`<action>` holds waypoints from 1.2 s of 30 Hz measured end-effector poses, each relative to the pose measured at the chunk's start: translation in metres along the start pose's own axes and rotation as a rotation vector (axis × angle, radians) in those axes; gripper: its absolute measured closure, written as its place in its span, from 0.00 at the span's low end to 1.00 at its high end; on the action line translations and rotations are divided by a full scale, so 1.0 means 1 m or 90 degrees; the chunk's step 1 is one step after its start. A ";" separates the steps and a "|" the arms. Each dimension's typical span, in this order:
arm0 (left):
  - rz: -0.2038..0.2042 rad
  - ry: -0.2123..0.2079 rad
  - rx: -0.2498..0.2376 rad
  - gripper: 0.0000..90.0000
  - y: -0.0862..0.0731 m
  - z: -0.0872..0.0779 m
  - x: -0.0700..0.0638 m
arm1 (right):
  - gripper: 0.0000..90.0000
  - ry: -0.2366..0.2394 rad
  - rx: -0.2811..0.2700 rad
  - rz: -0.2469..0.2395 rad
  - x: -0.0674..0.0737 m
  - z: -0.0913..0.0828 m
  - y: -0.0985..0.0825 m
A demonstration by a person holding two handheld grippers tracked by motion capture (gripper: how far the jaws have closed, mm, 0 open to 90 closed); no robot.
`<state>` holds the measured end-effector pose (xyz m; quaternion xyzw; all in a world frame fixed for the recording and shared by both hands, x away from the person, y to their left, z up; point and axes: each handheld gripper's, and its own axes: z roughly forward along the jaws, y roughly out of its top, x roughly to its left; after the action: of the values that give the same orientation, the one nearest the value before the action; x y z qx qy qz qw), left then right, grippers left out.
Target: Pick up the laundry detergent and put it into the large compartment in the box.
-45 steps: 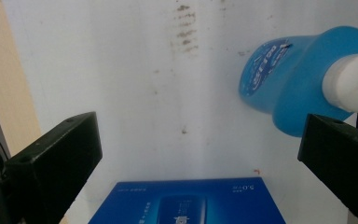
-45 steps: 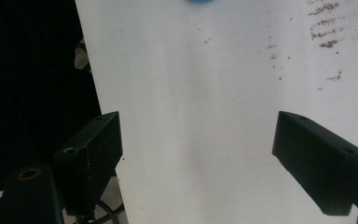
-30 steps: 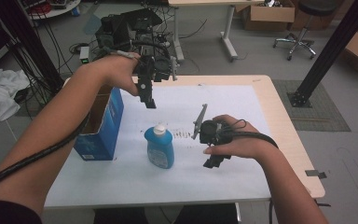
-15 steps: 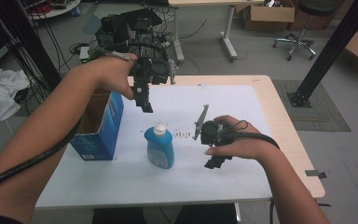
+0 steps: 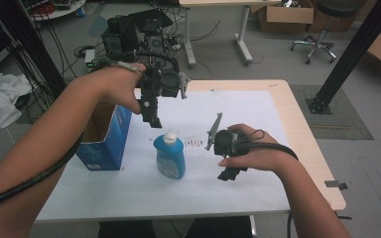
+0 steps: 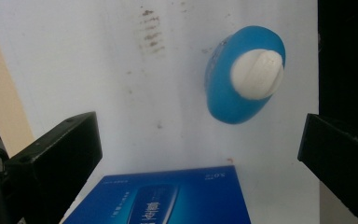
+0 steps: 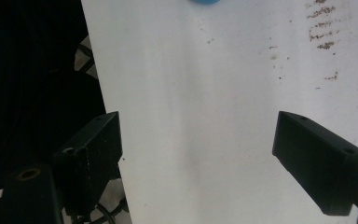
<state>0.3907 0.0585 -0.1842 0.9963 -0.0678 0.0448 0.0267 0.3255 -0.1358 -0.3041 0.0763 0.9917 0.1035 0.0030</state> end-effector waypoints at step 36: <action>0.020 -0.036 -0.001 0.00 0.001 0.040 -0.021 | 0.18 0.002 -0.014 0.015 0.001 0.002 -0.004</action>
<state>0.3733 0.0580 -0.2254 0.9960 -0.0845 0.0170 0.0245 0.3236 -0.1393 -0.3073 0.0881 0.9895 0.1142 0.0010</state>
